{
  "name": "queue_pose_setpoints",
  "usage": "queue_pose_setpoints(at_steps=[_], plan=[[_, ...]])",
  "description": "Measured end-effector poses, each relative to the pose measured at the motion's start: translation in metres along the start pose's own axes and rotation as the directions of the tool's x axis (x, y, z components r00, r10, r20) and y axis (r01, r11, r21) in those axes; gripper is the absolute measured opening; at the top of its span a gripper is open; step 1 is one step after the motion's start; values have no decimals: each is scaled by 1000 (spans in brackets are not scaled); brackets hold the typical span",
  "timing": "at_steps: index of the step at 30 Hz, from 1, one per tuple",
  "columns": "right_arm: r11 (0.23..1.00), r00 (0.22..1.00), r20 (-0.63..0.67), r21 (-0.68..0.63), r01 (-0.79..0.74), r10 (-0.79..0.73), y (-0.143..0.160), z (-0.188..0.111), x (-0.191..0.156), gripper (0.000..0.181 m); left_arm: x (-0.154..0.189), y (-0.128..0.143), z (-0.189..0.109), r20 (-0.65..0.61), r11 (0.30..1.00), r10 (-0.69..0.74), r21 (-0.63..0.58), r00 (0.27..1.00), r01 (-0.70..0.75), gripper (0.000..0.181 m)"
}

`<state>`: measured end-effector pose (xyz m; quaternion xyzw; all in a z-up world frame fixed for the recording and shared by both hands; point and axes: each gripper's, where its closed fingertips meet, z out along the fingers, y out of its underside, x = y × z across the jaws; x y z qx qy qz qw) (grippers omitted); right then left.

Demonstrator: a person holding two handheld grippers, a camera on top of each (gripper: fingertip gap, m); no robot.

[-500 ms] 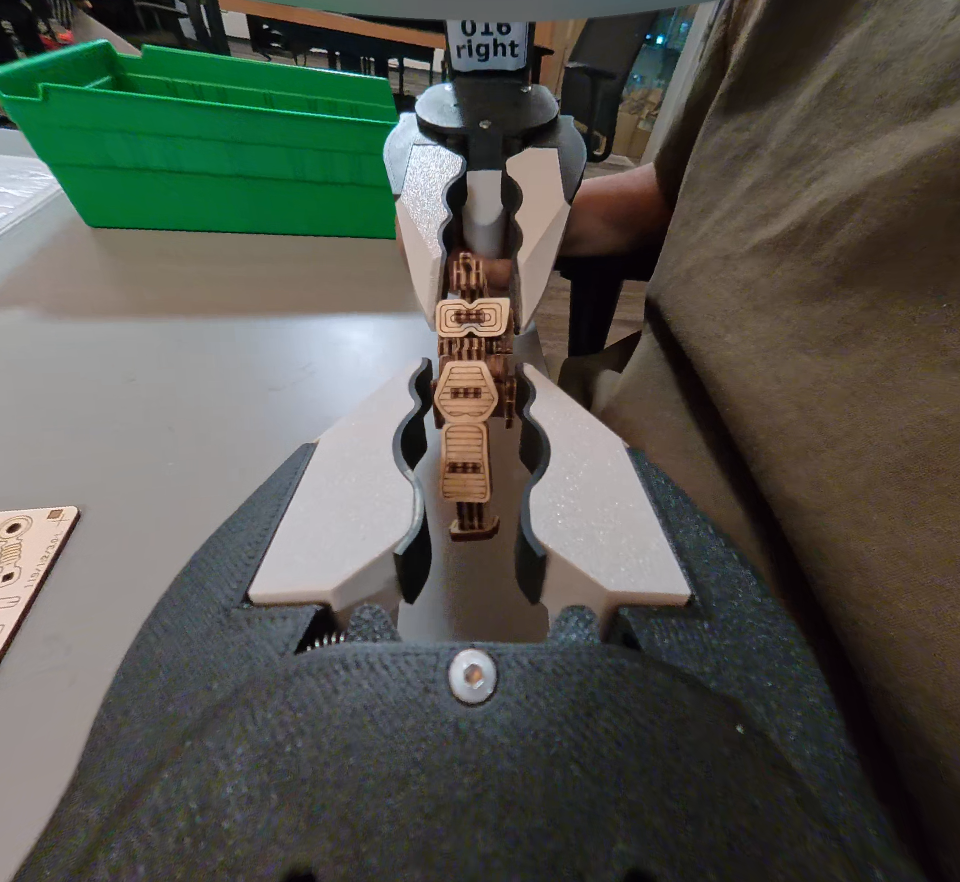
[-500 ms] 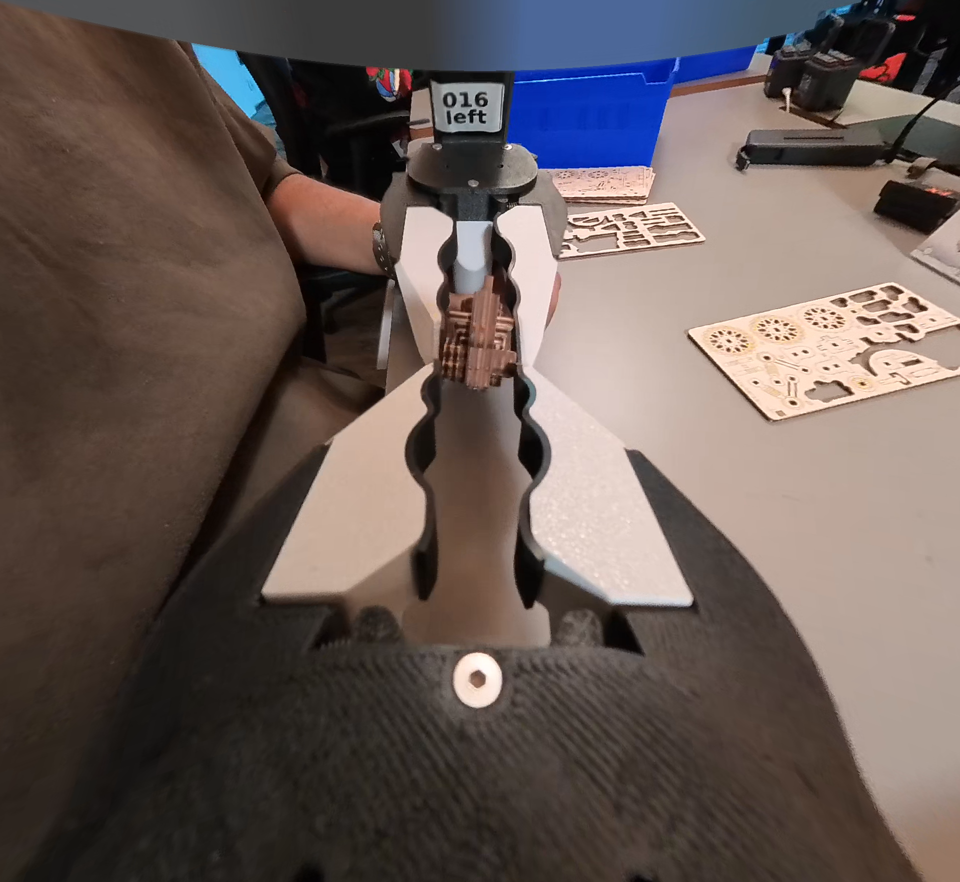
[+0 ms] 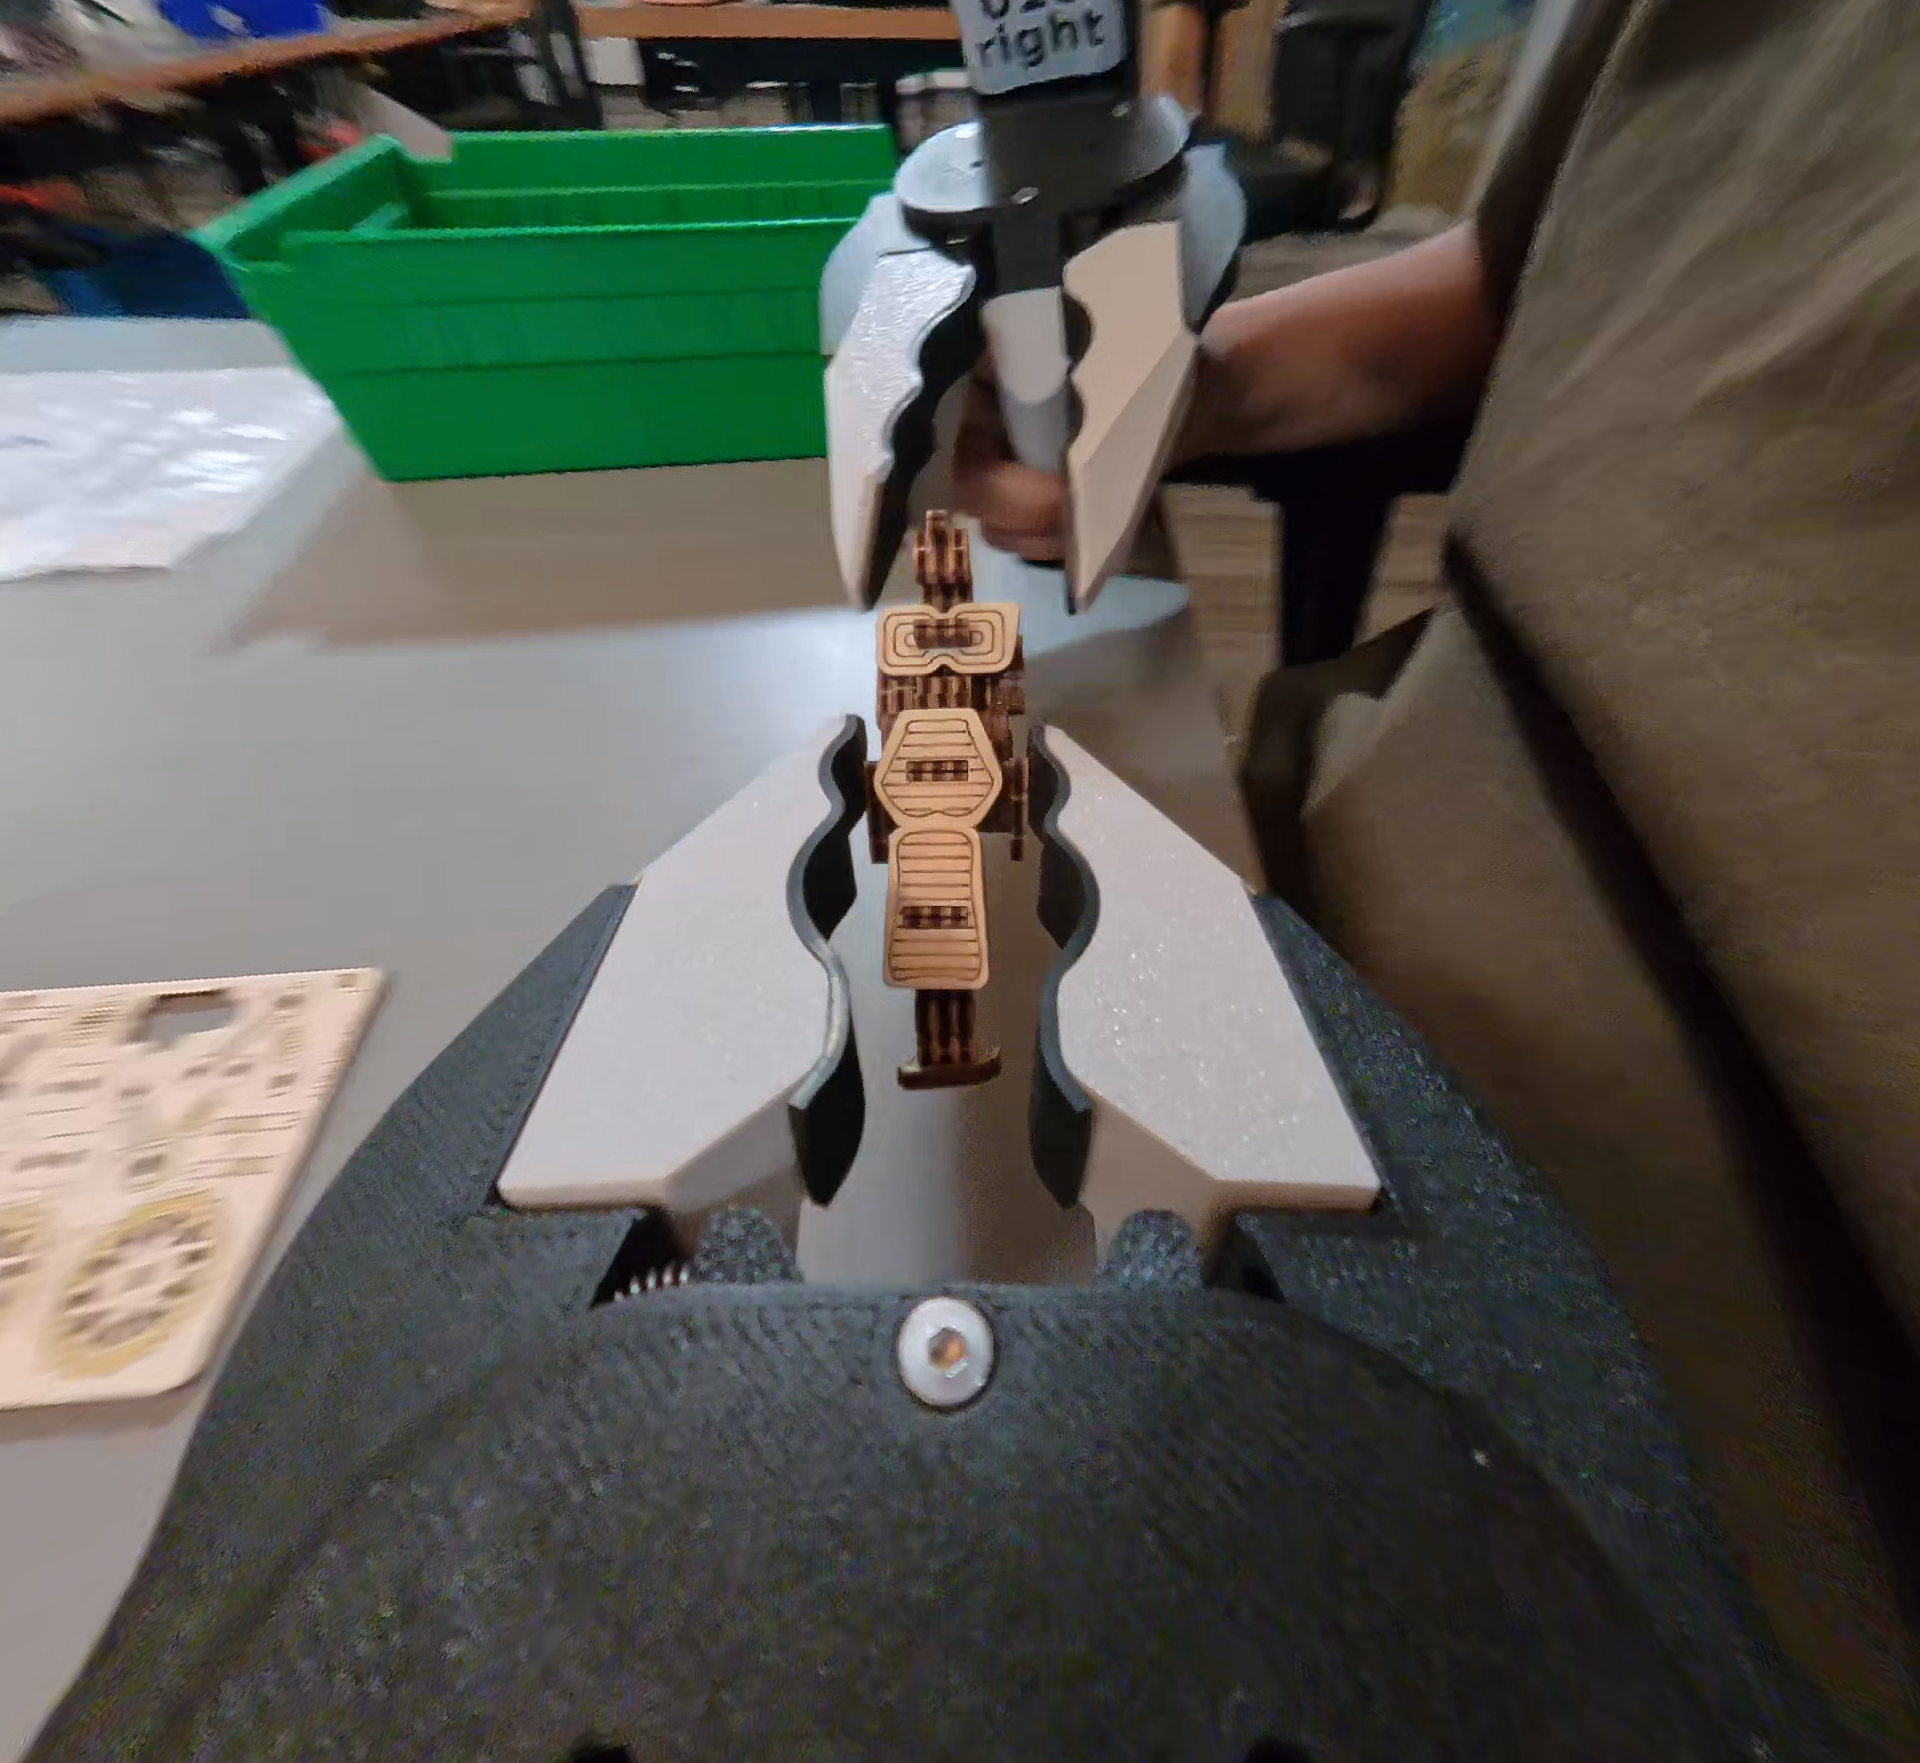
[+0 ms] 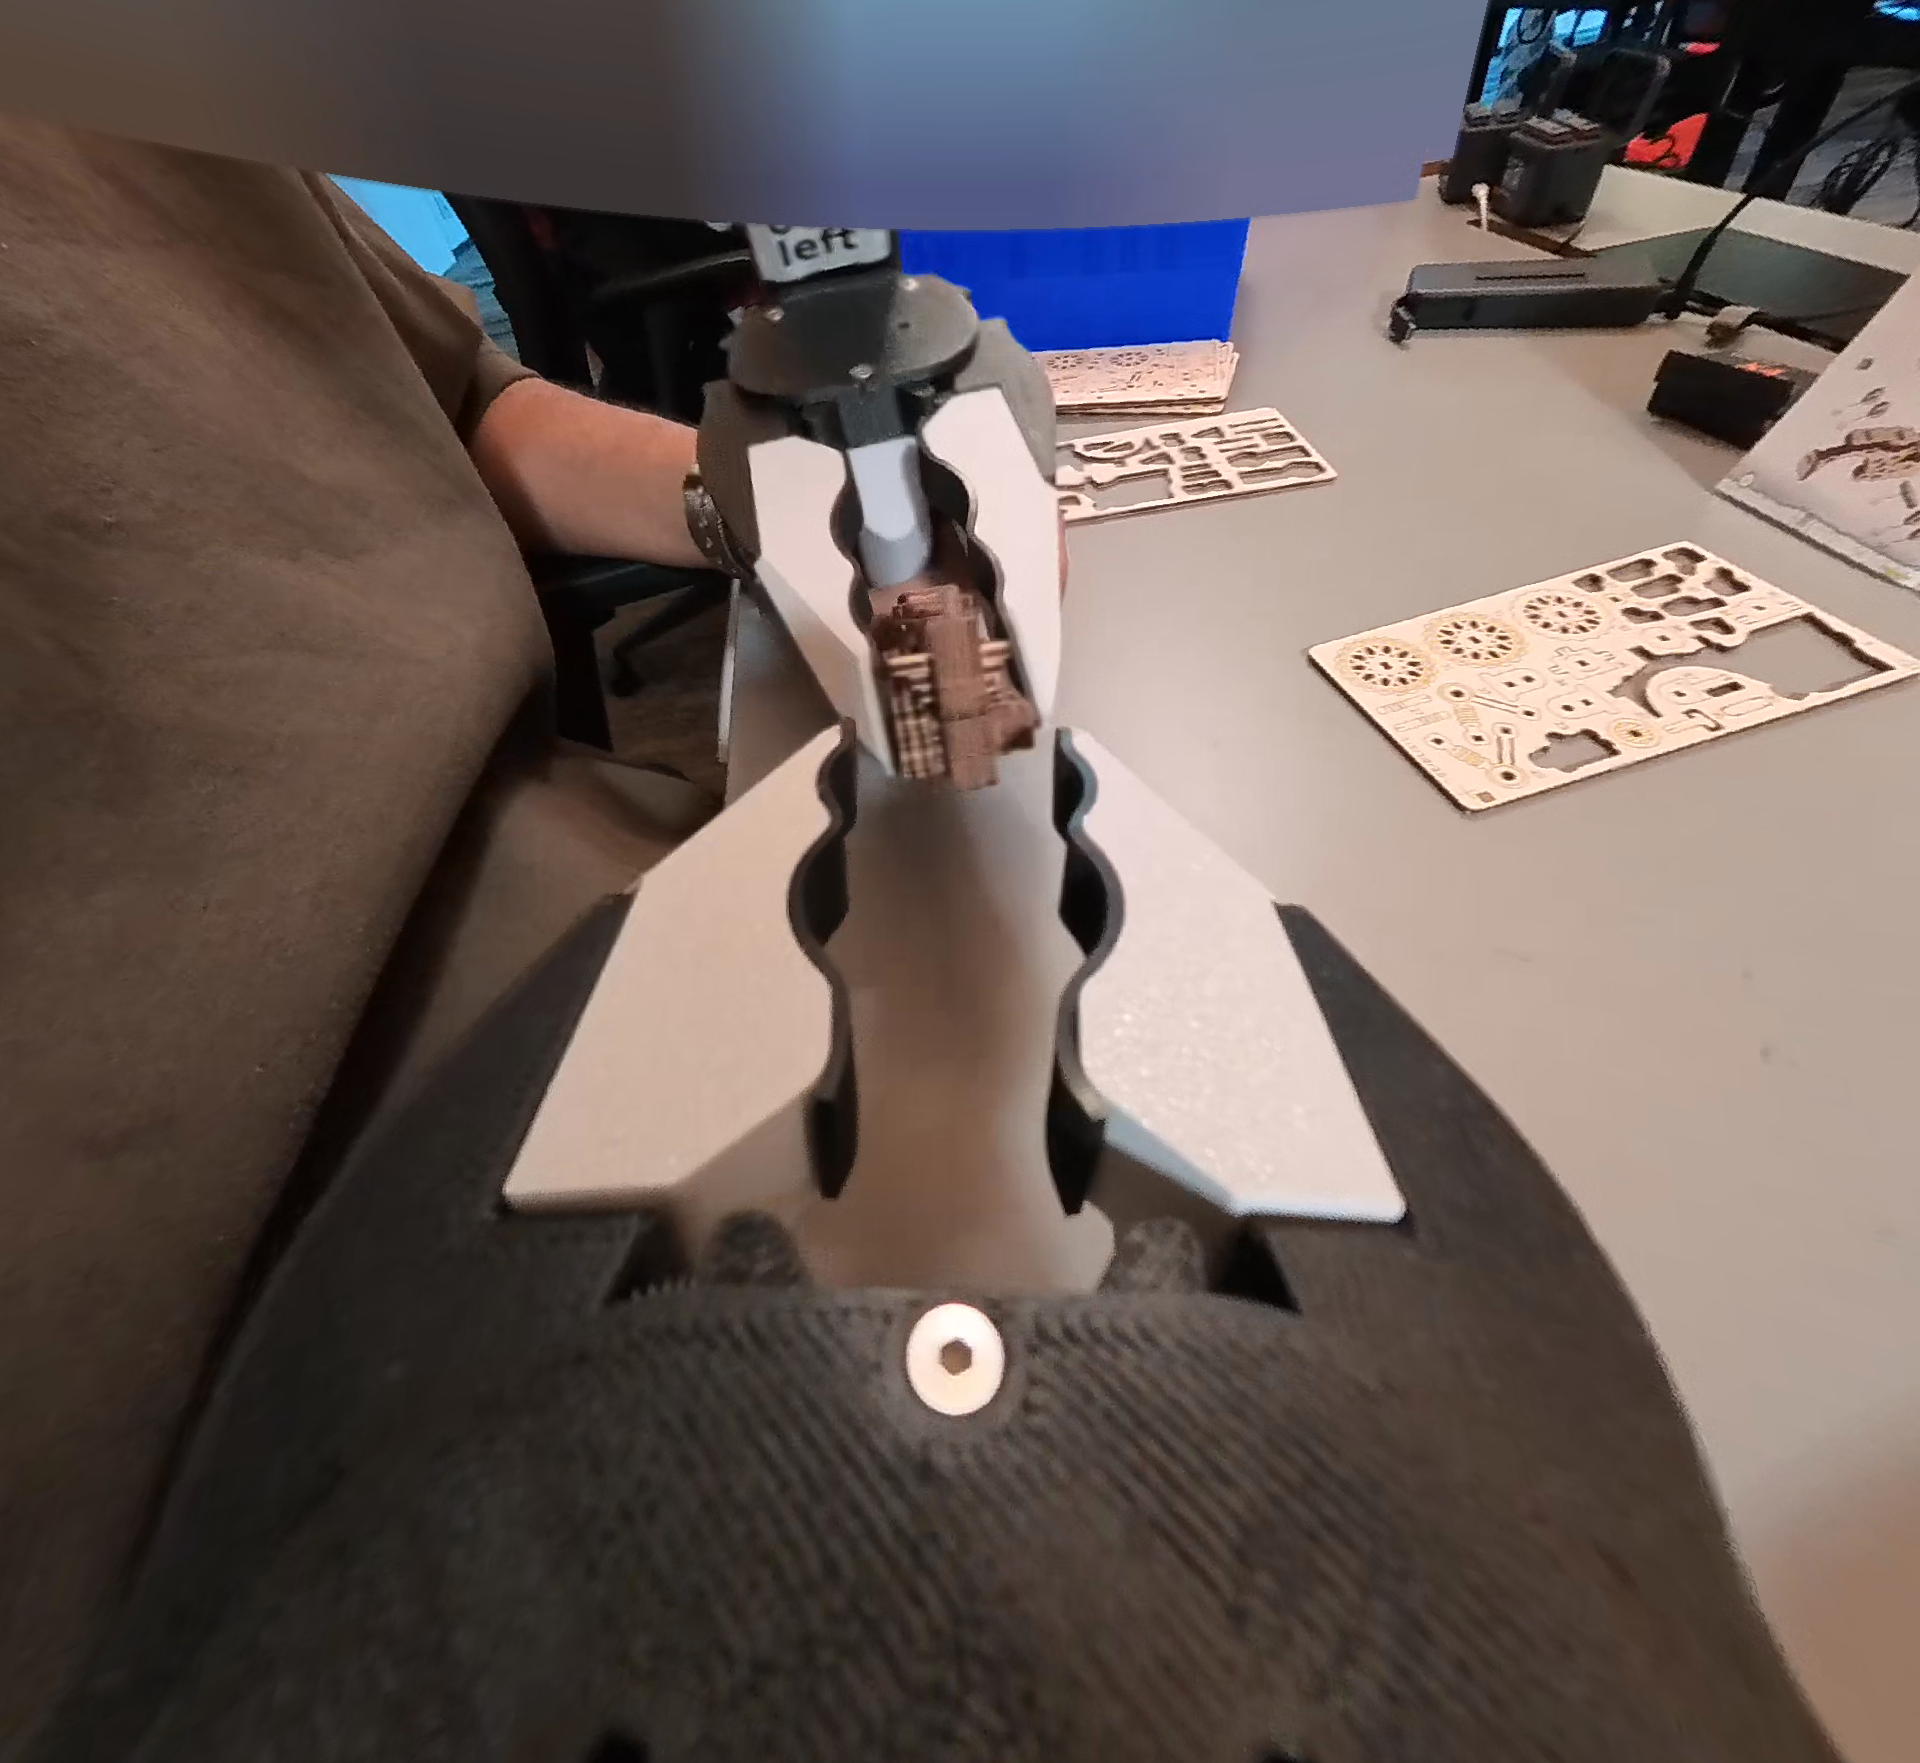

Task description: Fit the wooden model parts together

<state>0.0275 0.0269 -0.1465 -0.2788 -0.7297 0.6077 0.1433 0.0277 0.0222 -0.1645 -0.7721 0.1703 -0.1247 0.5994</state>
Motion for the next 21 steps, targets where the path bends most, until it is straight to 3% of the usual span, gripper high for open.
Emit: queue_pose_setpoints(at_steps=[3,5,7,9,12,21], plan=[[999,998,-43,-1,42,-42,-1,-1,4,35,-22,4,-4,223,962,271,-110,936,-251,27],[997,993,-79,-9,82,-83,-1,-2,7,36,-35,6,-8,333,868,492,-250,804,-428,28],[992,987,-106,-24,121,-123,0,-2,10,35,-37,8,-7,347,754,655,-363,671,-548,28],[988,981,-122,-35,151,-154,1,-1,10,35,-33,10,-4,330,672,739,-422,587,-609,28],[982,973,-135,-49,181,-186,3,0,10,36,-27,13,2,300,634,771,-436,561,-639,28],[961,952,-137,-94,261,-272,8,-1,10,37,-30,11,-1,320,703,709,-393,628,-593,28]])
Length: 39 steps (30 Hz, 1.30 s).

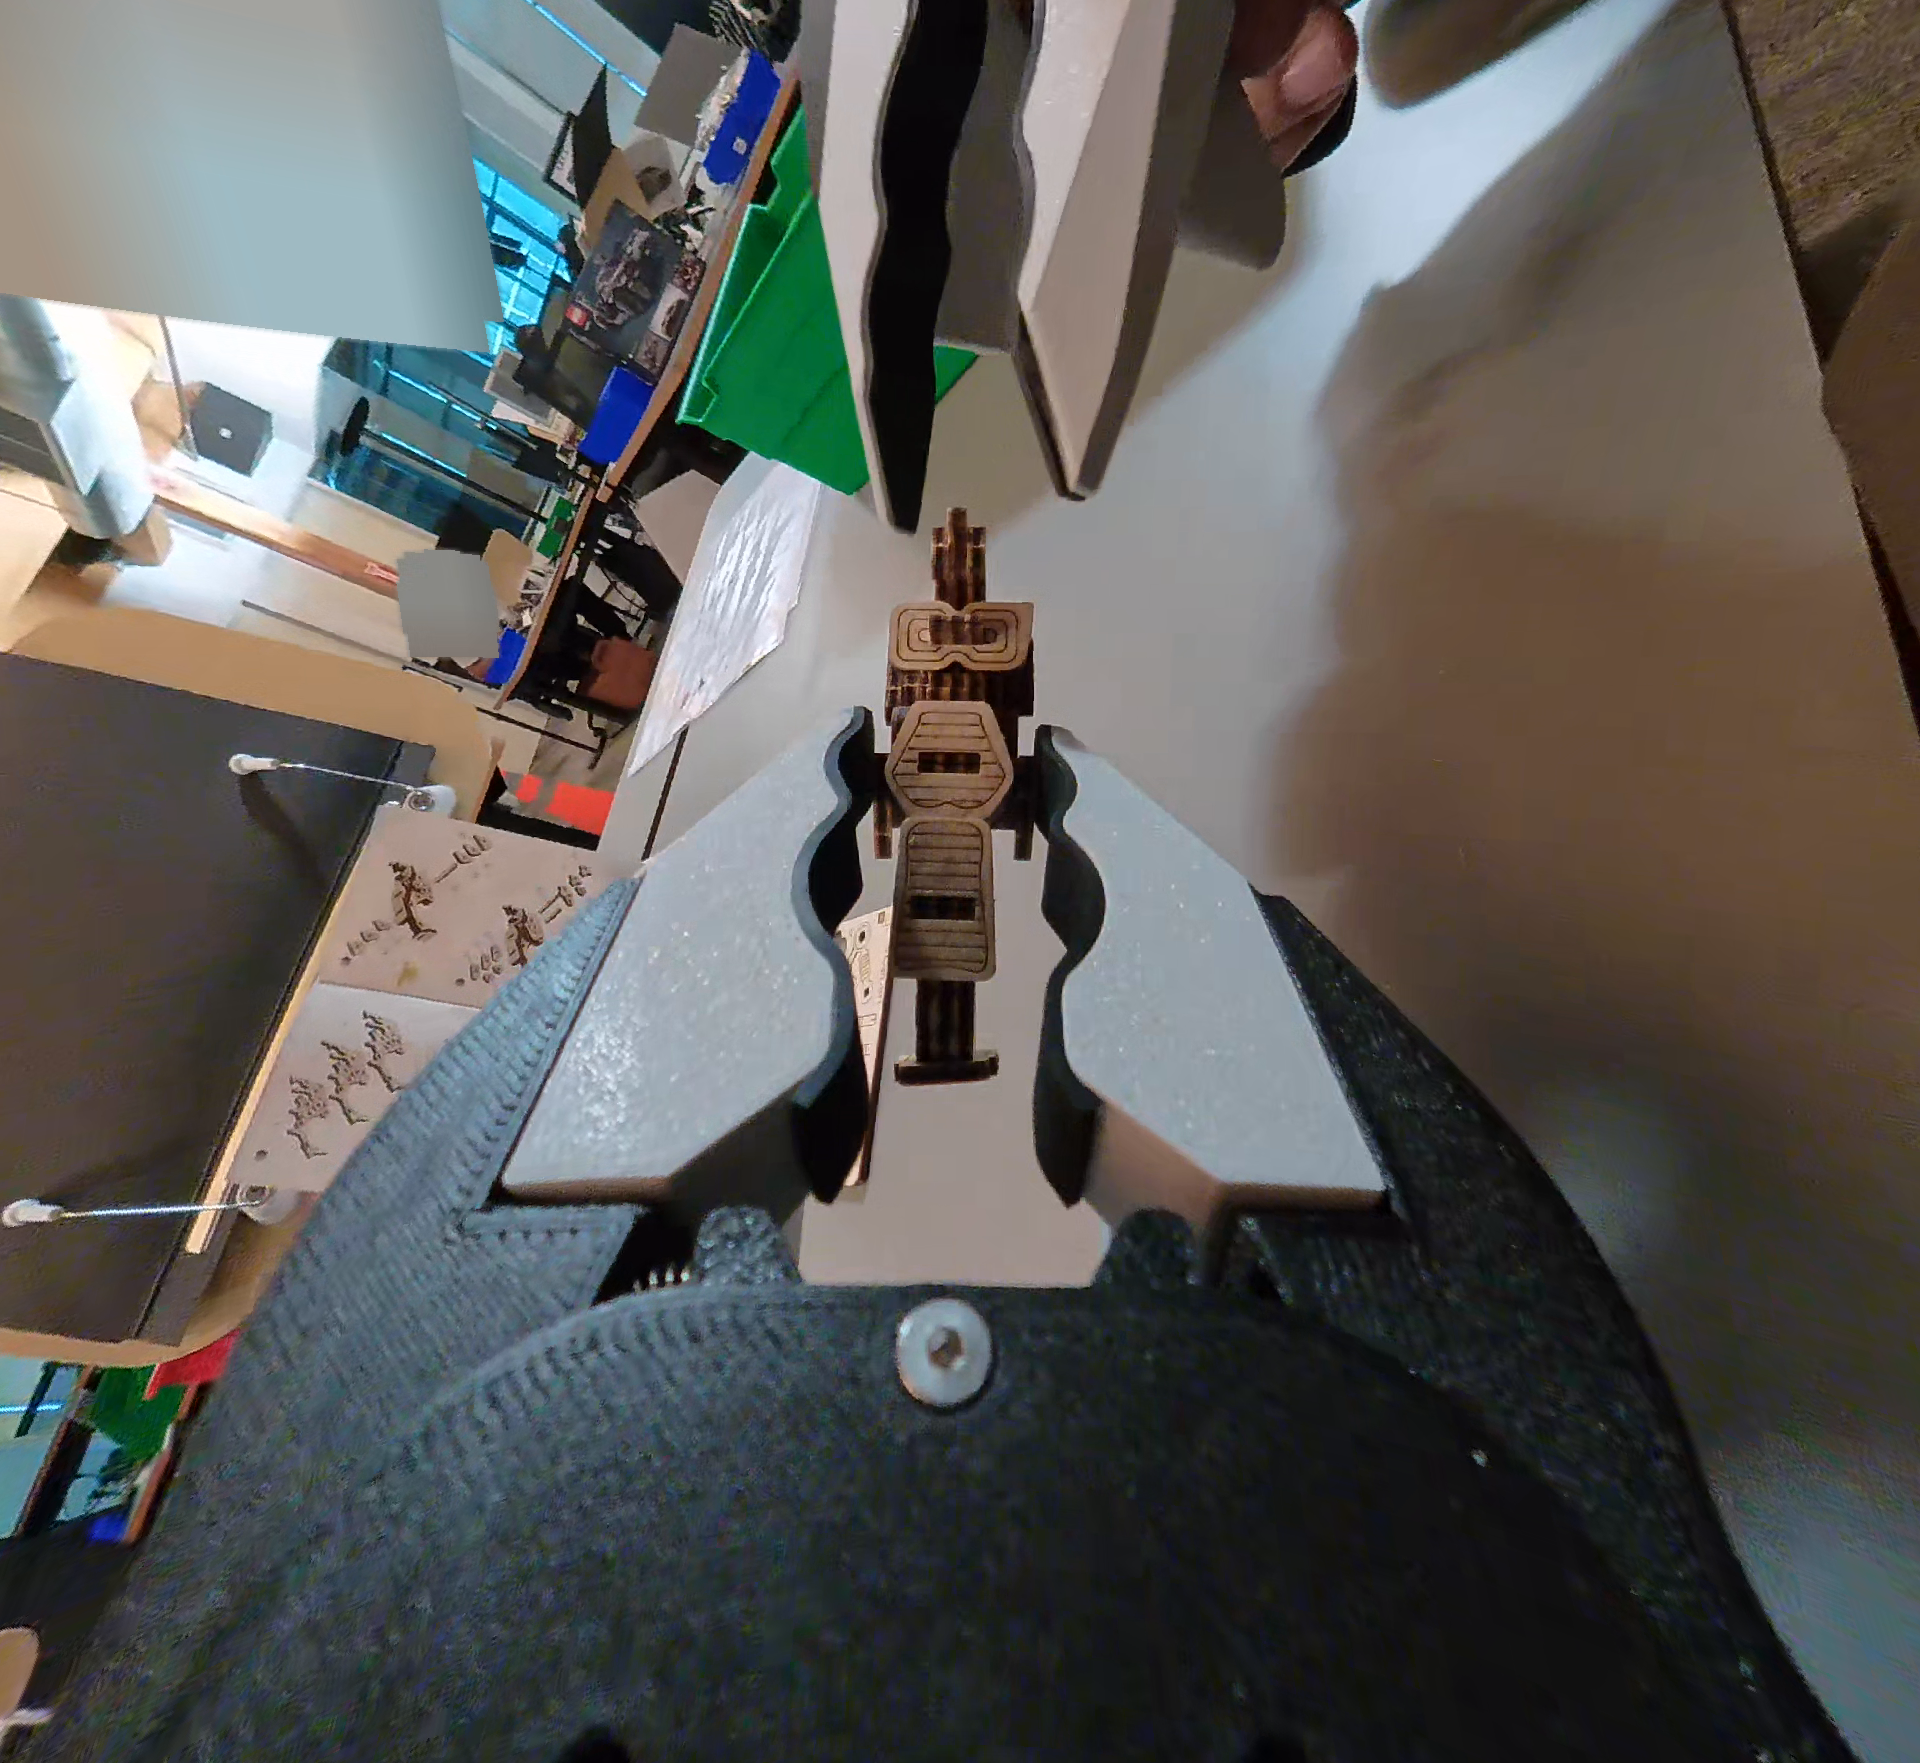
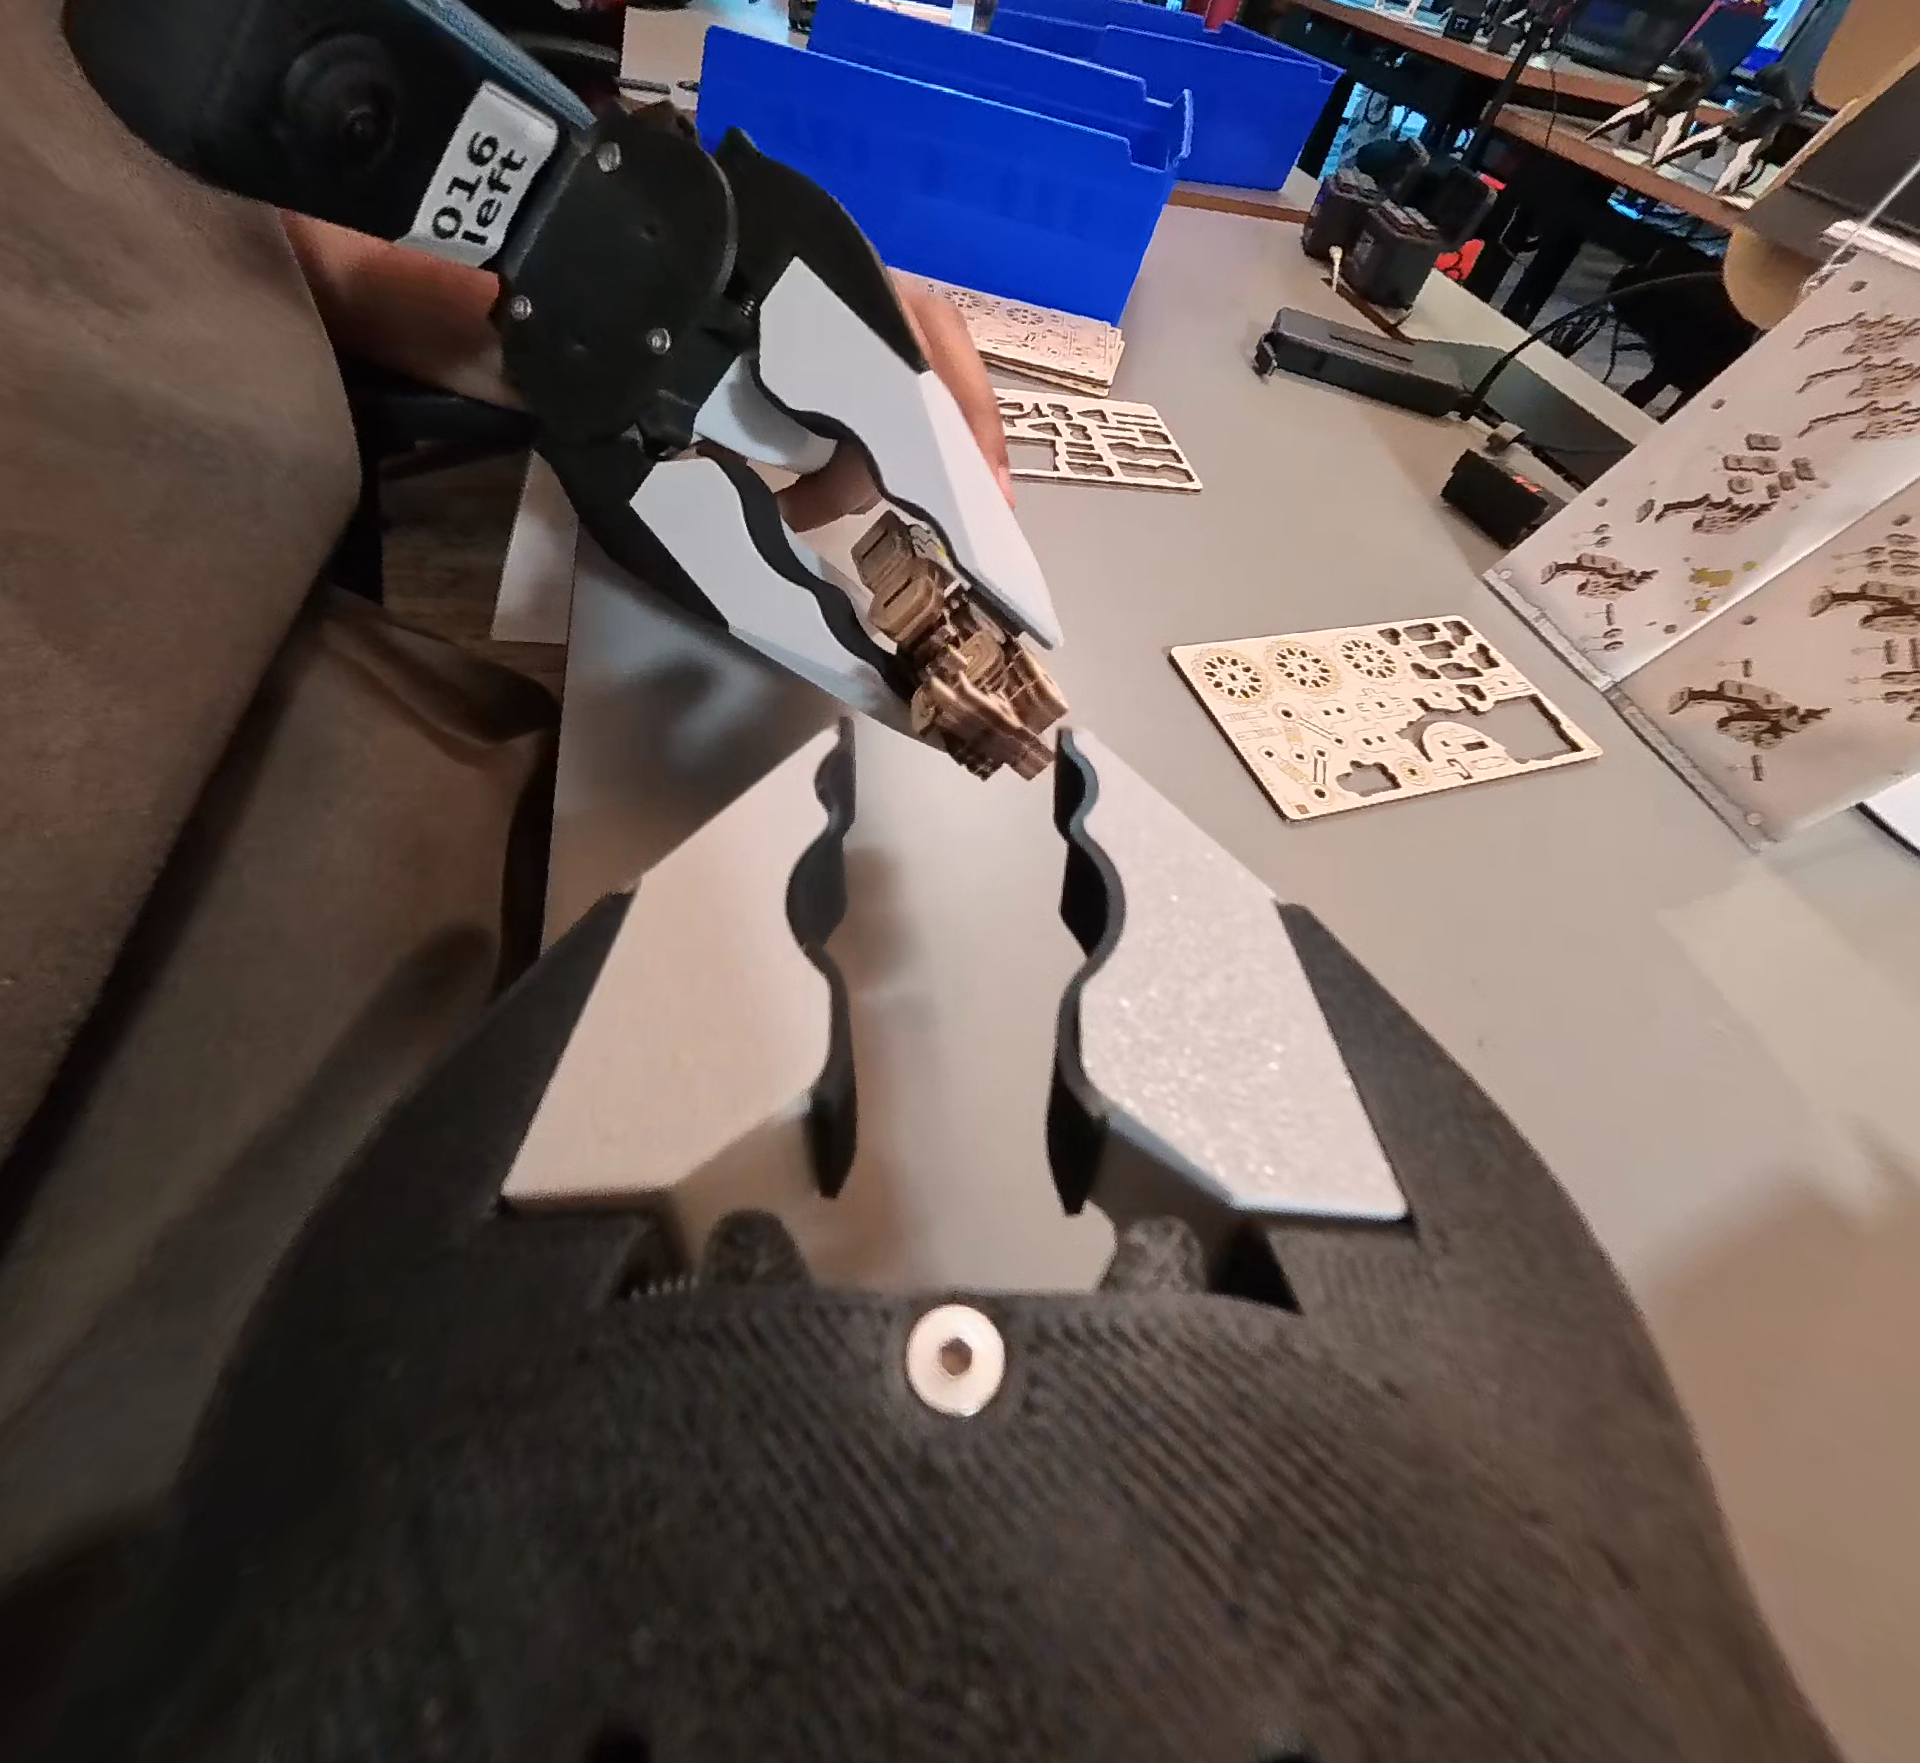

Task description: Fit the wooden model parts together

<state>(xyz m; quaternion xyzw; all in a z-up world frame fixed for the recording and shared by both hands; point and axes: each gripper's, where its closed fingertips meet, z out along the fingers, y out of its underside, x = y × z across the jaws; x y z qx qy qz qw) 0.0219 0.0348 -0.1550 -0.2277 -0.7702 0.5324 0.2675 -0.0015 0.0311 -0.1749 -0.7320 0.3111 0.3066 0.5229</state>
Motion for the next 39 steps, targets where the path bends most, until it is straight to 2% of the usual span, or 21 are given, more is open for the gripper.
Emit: queue_pose_setpoints(at_steps=[5,9,11,14,18,26,32,39], plan=[[999,999,-10,-19,37,-37,3,2,-1,37,3,-2,1,-22,1000,-25,9,999,25,28],[998,997,-39,-20,63,-64,4,1,2,38,10,0,3,-96,991,-131,4,987,132,28],[998,996,-53,-20,67,-68,5,1,5,36,18,3,4,-177,971,-239,-15,955,240,28],[998,995,-83,-23,61,-63,6,0,10,30,32,8,5,-304,920,-389,-75,870,385,28],[998,997,-57,-43,54,-56,11,2,7,20,40,8,3,-387,867,-489,-122,781,483,28],[997,1000,30,-77,8,-6,20,8,-7,19,41,3,0,-422,850,-509,-110,750,515,29],[992,999,50,-122,15,-9,28,13,-12,8,41,-2,-3,-447,844,-508,-91,736,528,28],[992,998,53,-123,-9,15,27,12,-11,7,40,-1,-3,-443,839,-517,-93,733,536,30]])
